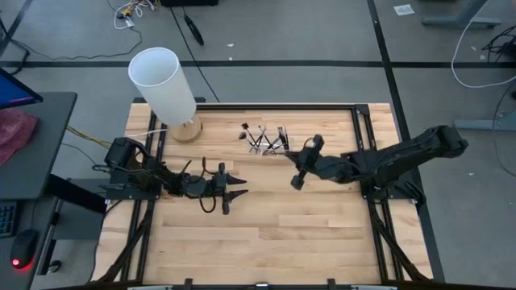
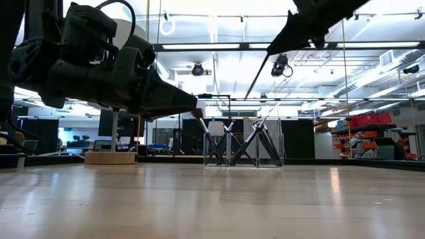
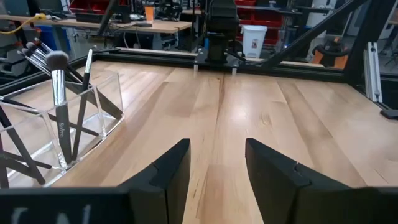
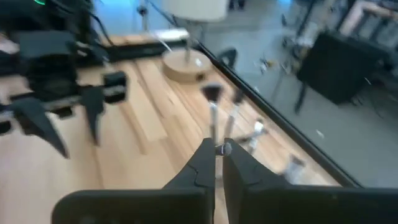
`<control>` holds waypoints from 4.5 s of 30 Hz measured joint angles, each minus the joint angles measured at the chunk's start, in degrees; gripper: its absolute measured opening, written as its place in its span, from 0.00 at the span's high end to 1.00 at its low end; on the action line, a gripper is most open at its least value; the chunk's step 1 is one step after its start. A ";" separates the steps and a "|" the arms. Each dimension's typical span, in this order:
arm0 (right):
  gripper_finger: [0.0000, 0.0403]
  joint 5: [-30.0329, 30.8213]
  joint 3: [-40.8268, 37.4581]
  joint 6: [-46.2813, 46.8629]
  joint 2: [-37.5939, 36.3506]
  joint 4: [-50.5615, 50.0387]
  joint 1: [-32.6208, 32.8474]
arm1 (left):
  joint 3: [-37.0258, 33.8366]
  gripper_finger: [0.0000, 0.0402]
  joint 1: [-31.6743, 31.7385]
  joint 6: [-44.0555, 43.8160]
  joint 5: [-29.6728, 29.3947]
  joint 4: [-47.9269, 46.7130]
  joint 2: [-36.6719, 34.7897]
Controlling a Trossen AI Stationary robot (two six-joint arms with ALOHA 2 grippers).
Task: Put items in baskets/containers
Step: Put the black liner brush into the transparent organizer, then return to Home Position
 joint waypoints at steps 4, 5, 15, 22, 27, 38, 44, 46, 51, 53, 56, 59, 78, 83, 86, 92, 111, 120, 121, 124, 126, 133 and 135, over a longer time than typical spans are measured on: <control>0.98 -3.33 6.95 4.80 0.21 -14.08 -3.42 | 0.00 0.61 0.00 0.00 -0.04 -0.05 0.00; 0.98 -4.43 8.31 5.63 0.38 -16.97 -4.38 | 0.00 0.61 0.00 0.00 -0.05 -0.10 0.00; 0.98 -15.28 12.21 6.99 1.20 -25.43 -16.24 | 0.00 0.61 0.06 0.00 -0.42 -0.18 0.00; 0.98 -22.74 12.21 3.29 4.29 -19.57 -21.10 | 0.04 0.61 0.15 0.04 -0.94 -0.19 0.00; 0.98 -27.85 12.23 1.20 8.35 -14.86 -23.14 | 0.04 0.61 0.39 -0.02 -1.15 -0.19 0.00; 0.98 -31.11 12.23 -0.60 15.74 -12.73 -26.43 | 0.04 0.61 0.37 -0.02 -1.30 -0.21 0.00; 0.98 -35.76 12.25 -0.62 17.88 -9.59 -27.72 | 0.04 0.61 0.37 -0.02 -1.31 -0.49 0.00; 0.98 -36.96 12.25 -0.60 18.55 -8.10 -28.06 | 0.04 0.61 0.37 -0.03 -1.31 -0.52 0.00; 0.98 -38.16 12.28 -0.55 20.19 -6.15 -28.80 | 0.04 0.61 0.37 -0.85 -1.31 -0.99 0.00; 0.98 -38.20 12.28 -0.53 20.91 -5.98 -29.03 | 0.04 0.61 0.37 -1.14 -1.32 -1.32 0.00; 0.98 -38.63 12.28 -0.46 22.28 -5.29 -29.24 | 0.04 0.61 0.37 -1.18 -1.31 -1.75 0.00; 0.98 -39.91 12.28 -0.43 23.42 -4.89 -29.50 | 0.04 0.61 0.37 -1.18 -1.31 -1.80 0.00; 0.73 -34.63 12.28 -0.62 23.85 -4.52 -29.97 | 0.04 0.61 0.37 -1.11 -1.33 -1.78 0.00; 0.67 -31.43 12.28 -1.11 23.85 -4.44 -30.72 | 0.04 0.61 0.37 -1.09 -1.33 -1.78 0.00; 0.65 -31.36 12.28 -3.42 23.74 -3.43 -30.93 | 0.04 0.61 0.37 -1.09 -1.33 -1.77 0.00; 0.64 -31.38 12.28 -6.07 19.97 -1.98 -29.88 | 0.04 0.61 0.37 -1.07 -1.49 -1.76 0.00; 0.97 -23.12 5.52 -6.25 2.52 -4.16 -5.59 | 0.04 0.61 0.37 -1.50 -1.46 -2.10 0.00; 0.97 -30.69 -16.34 2.68 -20.43 2.30 -4.76 | 0.04 0.61 0.37 -1.41 -1.46 -2.22 0.00; 0.97 -31.28 -18.19 3.06 -23.33 2.86 -4.77 | 0.04 0.61 0.37 -1.22 -1.48 -2.22 0.00; 0.99 -31.94 -23.15 3.70 -31.50 4.09 -4.79 | 0.04 0.61 0.37 -1.17 -1.86 -2.22 0.00; 0.99 -32.06 -26.10 3.69 -36.03 5.00 -4.79 | 0.04 0.61 0.37 -1.16 -2.54 -2.24 0.00; 0.98 -35.50 -36.55 1.12 -48.90 10.36 -4.97 | 0.04 0.61 0.48 -1.25 -2.60 -2.20 0.00; 0.99 -38.39 -39.71 0.96 -52.05 13.79 -5.35 | 0.04 0.61 0.48 -1.27 -2.60 -2.20 0.00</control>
